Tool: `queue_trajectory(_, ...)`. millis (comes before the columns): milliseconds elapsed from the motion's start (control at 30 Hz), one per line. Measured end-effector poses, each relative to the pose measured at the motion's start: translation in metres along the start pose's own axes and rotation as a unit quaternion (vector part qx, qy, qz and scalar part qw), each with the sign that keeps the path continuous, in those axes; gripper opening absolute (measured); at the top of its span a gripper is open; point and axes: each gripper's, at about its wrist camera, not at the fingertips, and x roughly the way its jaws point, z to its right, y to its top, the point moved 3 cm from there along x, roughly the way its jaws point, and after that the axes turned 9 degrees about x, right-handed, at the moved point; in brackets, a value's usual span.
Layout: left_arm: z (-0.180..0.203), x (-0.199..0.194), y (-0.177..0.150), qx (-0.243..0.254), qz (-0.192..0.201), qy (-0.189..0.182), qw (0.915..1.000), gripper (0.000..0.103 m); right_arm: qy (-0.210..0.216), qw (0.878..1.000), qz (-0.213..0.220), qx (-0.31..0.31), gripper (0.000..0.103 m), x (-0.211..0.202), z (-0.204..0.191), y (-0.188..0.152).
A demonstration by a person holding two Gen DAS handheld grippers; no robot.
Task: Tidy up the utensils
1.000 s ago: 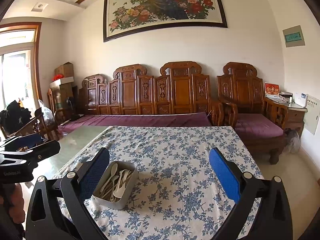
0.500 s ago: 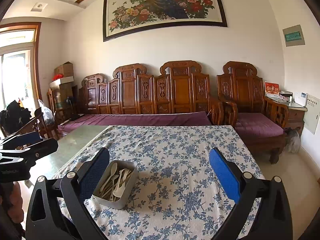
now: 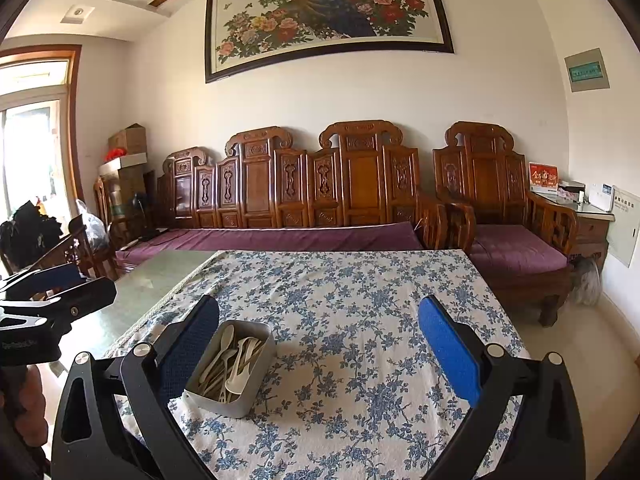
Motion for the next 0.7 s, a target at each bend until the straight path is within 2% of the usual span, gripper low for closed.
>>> queue_trajectory(700,0.0013,-0.0003,0.0029,0.001,-0.001,0.001,1.0000,0.095,0.000,1.000,0.000,0.001,0.100,0.0023,0.0016,-0.0056)
